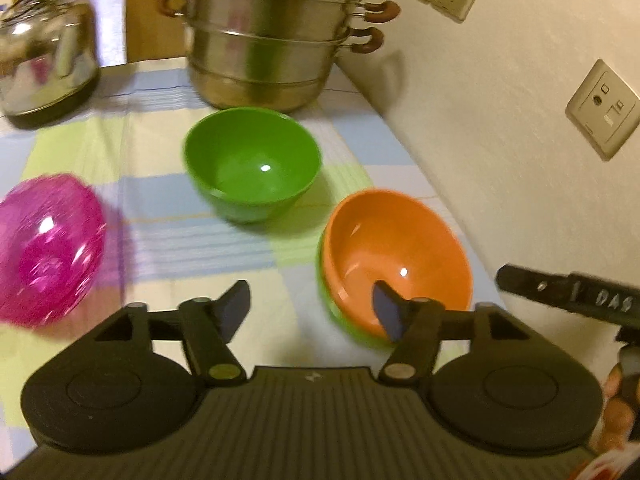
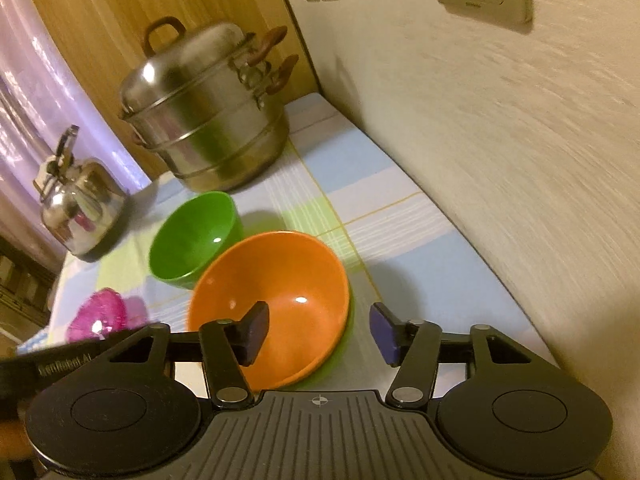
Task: Organize plates and bowls
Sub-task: 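Lower the orange bowl into the green bowl and open both grippers, then move both grippers toward the other green bowl beside the steamer pot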
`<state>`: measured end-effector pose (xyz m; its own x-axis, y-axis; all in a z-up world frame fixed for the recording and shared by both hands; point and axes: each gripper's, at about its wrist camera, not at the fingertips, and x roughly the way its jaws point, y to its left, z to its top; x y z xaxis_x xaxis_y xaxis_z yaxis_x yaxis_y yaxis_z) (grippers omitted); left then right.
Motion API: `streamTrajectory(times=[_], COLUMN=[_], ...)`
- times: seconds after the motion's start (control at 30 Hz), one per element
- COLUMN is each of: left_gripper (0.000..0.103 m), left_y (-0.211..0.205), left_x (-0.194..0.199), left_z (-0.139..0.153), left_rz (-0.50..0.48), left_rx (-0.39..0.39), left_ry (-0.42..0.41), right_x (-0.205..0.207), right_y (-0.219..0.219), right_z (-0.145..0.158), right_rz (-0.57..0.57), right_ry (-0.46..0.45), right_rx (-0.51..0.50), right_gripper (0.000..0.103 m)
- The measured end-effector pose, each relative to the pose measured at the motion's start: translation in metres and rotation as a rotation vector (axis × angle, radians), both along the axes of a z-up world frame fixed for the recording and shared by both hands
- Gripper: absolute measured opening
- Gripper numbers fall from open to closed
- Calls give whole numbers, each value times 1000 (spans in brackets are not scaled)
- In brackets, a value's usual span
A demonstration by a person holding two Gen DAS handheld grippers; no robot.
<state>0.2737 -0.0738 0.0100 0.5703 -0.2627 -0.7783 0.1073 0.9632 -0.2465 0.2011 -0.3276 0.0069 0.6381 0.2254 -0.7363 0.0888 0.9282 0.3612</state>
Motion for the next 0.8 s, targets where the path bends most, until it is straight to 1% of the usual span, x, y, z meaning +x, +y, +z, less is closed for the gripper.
streamTrajectory(times=[0.1,0.17,0.23,0.33,0.43,0.57,0.67,0.8], left_gripper=[71,75,77,77,77,78,78,78], left_y=[7,14,21,27,29,34,35,39], left_x=[-17,-31,-43,-59,-71,-84,-93,-101], left_z=[3,6,6,8,11,13,16,24], left_rz=[56,103,144,182,215,249,274,280], left_rx=[25,14,-1,-11,16,1,34,52], left_ry=[-13,-19,-14,-24,-35,-13,-6,-37], right_x=[-13,-23,-33,-45,-56,-65,-71,-77], right_y=[5,9,14,19,21,24,25,29], right_z=[7,11,15,17,19,22,24,27], right_rz=[3,7,12,16,16,20,20,25], right_ry=[-1,-5,-9,-9,-10,-14,-17,-26], right_rx=[16,22,23,30,36,35,32,30], right_gripper=[60,60,61,61,61,62,62,62])
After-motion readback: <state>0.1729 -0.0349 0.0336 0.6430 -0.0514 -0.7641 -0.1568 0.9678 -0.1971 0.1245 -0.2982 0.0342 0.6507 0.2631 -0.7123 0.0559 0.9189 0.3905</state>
